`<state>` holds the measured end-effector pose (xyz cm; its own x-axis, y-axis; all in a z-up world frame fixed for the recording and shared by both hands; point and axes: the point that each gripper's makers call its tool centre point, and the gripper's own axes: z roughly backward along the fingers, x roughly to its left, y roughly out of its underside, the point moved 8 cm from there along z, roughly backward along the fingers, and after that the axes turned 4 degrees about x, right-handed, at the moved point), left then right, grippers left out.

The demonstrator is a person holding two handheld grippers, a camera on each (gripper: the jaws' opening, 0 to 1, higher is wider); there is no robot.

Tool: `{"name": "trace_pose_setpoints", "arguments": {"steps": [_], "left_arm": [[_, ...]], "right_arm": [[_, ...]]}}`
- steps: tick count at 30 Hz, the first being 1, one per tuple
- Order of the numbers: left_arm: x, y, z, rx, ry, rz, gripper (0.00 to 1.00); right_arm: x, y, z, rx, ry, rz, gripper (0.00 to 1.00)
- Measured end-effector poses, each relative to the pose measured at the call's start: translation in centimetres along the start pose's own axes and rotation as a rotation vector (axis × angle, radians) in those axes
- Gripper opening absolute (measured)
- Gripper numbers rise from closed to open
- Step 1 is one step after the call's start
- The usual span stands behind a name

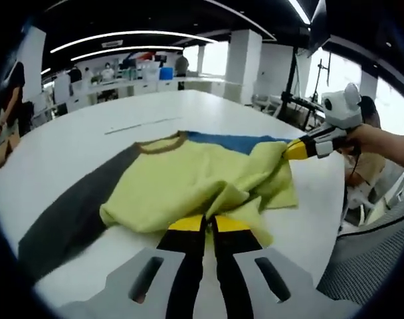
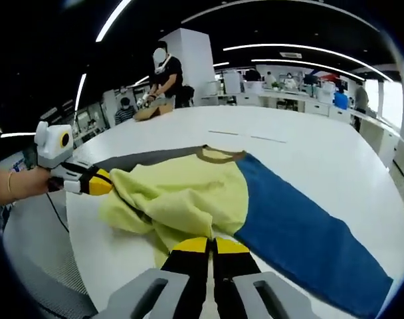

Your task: Fold the garment on the visible template until the final outline fits inside the template.

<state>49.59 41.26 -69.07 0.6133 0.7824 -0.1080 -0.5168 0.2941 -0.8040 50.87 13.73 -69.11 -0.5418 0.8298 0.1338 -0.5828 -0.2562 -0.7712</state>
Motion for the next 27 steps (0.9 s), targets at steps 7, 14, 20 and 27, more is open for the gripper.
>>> {"name": "trace_pose_setpoints", "arguments": {"steps": [7, 14, 20, 27], "left_arm": [[0.5, -0.8, -1.5, -0.017, -0.010, 0.059, 0.02], [1.1, -1.6, -2.7, -0.026, -0.036, 0.084, 0.02], [1.9, -2.2, -4.2, -0.021, -0.066, 0.106, 0.02], [2.5, -2.7, -5.6, 0.006, -0.105, 0.080, 0.02]], "right_arm": [[-1.7, -0.2, -2.1, 0.036, 0.053, -0.015, 0.00], [-2.6, -0.8, -3.1, 0.026, 0.085, -0.032, 0.00], [-3.3, -0.6, -4.2, 0.051, 0.102, -0.040, 0.00], [-3.7, -0.4, -5.2, 0.069, 0.112, -0.069, 0.00]]}}
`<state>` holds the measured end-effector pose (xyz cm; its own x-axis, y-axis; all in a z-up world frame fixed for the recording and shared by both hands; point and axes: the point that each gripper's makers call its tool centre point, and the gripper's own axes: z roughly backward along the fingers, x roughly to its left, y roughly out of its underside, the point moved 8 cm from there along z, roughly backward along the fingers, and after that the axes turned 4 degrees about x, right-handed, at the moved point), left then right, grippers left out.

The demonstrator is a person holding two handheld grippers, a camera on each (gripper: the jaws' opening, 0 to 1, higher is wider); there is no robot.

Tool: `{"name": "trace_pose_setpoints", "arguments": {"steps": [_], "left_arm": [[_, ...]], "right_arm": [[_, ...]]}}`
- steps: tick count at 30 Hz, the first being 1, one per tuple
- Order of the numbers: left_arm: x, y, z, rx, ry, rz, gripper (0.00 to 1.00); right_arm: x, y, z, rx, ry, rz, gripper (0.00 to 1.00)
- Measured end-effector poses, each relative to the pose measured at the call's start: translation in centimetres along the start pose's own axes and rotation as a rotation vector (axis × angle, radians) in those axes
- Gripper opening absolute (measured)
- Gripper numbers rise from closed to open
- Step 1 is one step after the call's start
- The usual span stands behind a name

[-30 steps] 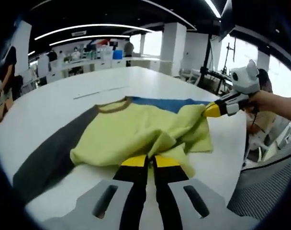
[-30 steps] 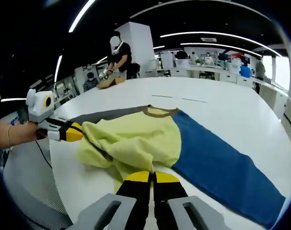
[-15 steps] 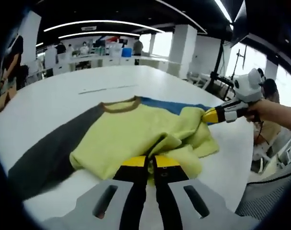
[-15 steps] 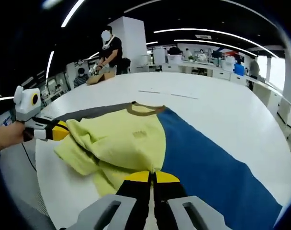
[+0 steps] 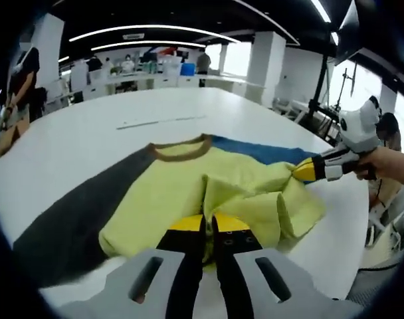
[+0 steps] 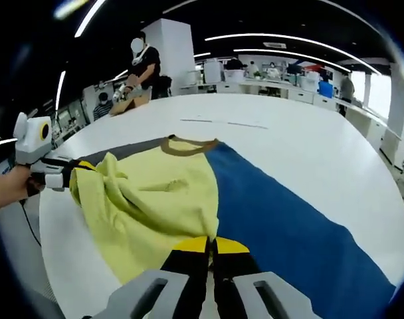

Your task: Fold the garment on the visible template until the final outline fits inside the template.

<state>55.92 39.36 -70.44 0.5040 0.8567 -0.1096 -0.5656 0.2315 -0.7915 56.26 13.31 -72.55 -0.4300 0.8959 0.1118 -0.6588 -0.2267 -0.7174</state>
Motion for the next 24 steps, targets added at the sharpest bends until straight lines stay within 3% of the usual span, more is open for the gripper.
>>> {"name": "trace_pose_setpoints", "arguments": {"steps": [14, 17, 19, 24], "left_arm": [[1.0, 0.0, -2.4, 0.056, -0.034, -0.042, 0.03], [1.1, -0.2, -2.3, 0.051, -0.040, -0.031, 0.03], [1.2, -0.4, -1.7, 0.017, -0.045, 0.013, 0.04], [1.5, -0.5, 0.3, -0.022, -0.067, -0.002, 0.11]], "right_arm": [[-0.1, 0.2, -0.6, 0.019, 0.004, 0.004, 0.00], [-0.1, 0.3, -0.6, 0.021, 0.004, 0.000, 0.00], [-0.1, 0.3, -0.7, 0.020, 0.006, -0.010, 0.00], [-0.1, 0.2, -0.5, 0.018, 0.005, -0.018, 0.01]]}}
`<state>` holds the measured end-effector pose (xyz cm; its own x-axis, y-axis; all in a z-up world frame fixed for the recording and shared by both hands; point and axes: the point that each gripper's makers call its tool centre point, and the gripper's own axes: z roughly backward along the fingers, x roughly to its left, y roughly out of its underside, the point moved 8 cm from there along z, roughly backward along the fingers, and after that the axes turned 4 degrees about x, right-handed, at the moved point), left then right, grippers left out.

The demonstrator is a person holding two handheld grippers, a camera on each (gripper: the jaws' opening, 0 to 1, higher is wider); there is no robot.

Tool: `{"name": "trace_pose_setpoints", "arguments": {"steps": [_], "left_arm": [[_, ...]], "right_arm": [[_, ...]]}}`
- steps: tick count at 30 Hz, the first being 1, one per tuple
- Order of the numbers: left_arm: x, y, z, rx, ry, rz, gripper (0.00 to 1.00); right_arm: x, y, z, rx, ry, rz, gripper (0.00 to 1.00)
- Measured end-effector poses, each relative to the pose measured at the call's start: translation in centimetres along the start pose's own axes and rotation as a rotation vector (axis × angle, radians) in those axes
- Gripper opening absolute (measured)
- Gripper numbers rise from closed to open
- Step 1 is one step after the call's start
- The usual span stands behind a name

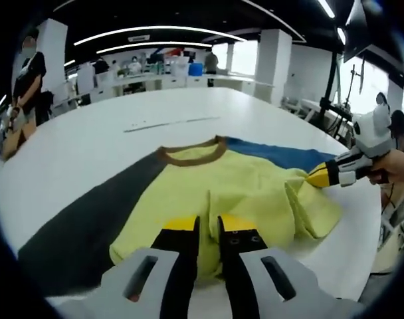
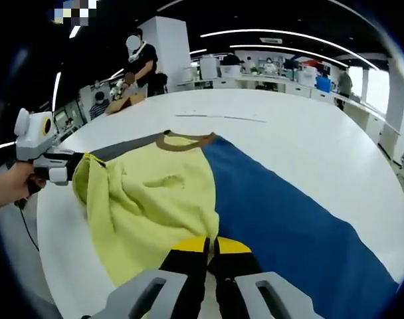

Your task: Fold the garment on the visible template until the final outline fits inside the template.

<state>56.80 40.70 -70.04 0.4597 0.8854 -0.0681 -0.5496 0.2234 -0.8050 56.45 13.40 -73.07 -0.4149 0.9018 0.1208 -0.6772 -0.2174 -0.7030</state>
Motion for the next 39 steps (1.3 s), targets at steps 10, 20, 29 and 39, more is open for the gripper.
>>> {"name": "trace_pose_setpoints", "arguments": {"steps": [10, 20, 29, 39], "left_arm": [[0.3, 0.9, 3.5, -0.061, -0.018, 0.061, 0.28], [-1.6, 3.4, 5.9, -0.076, -0.045, 0.117, 0.41], [-4.0, 3.9, 5.8, -0.085, -0.034, 0.151, 0.50], [-5.8, 5.0, 4.3, -0.027, -0.069, 0.143, 0.50]], "right_arm": [[0.0, -0.1, 1.7, -0.018, 0.003, 0.014, 0.28], [0.9, -0.1, 3.4, -0.045, -0.022, 0.012, 0.39], [1.9, 0.7, 4.3, -0.034, -0.048, 0.029, 0.43], [3.0, 2.0, 4.5, -0.014, -0.064, 0.003, 0.41]]}}
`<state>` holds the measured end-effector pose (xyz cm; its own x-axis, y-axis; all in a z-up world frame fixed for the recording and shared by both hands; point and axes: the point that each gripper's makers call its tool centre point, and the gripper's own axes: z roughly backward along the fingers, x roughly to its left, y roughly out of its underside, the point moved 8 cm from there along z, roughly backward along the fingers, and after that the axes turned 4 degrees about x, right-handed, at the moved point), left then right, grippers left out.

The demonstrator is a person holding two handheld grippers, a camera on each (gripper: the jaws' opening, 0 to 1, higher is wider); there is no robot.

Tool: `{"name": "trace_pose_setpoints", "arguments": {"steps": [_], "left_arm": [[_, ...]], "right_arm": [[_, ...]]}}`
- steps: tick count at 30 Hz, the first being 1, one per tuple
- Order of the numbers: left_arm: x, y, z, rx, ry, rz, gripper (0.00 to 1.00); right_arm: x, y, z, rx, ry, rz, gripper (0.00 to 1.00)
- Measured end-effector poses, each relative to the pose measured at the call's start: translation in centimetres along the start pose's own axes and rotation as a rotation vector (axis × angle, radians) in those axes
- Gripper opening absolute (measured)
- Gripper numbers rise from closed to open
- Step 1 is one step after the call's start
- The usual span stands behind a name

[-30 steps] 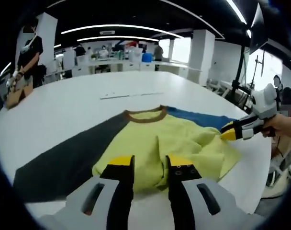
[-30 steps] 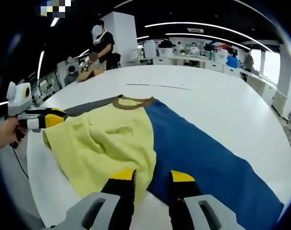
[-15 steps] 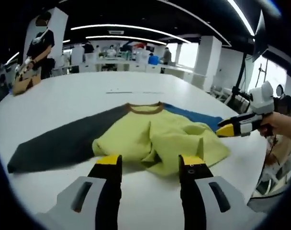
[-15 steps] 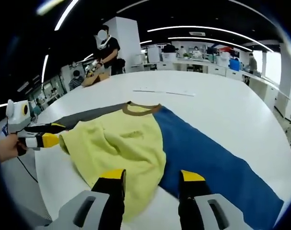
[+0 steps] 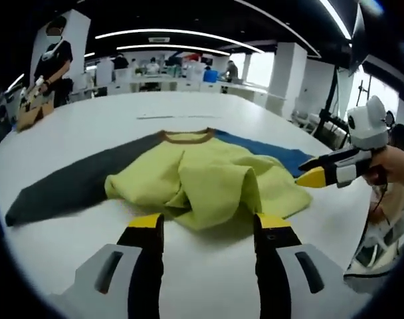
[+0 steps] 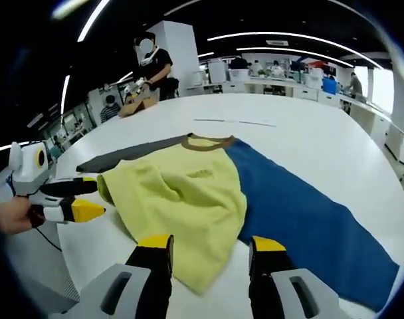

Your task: Fold the garment on the visible template until the final outline fits inside the template.

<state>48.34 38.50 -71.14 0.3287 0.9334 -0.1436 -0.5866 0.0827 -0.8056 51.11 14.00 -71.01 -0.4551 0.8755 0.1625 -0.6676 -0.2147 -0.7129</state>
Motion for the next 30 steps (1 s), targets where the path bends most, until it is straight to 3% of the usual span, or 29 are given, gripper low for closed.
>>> {"name": "trace_pose_setpoints", "arguments": {"steps": [3, 10, 23, 27, 30], "left_arm": [[0.3, -0.2, -0.3, -0.021, -0.015, 0.054, 0.48], [0.7, -0.4, -0.6, -0.036, -0.041, 0.062, 0.41], [0.9, 0.4, -0.1, -0.006, -0.002, 0.063, 0.05], [1.4, 0.4, 0.3, 0.000, -0.007, 0.047, 0.01], [1.6, 0.2, 0.5, 0.003, -0.008, 0.046, 0.01]], "right_arm": [[0.3, 0.6, -0.1, 0.014, -0.001, -0.008, 0.40], [0.9, 1.8, -0.4, 0.038, 0.013, -0.010, 0.33], [0.8, 2.6, -0.5, 0.060, 0.061, -0.038, 0.15], [1.3, 2.8, -0.6, 0.067, 0.078, -0.018, 0.10], [1.1, 2.8, -0.6, 0.070, 0.082, -0.025, 0.00]]}}
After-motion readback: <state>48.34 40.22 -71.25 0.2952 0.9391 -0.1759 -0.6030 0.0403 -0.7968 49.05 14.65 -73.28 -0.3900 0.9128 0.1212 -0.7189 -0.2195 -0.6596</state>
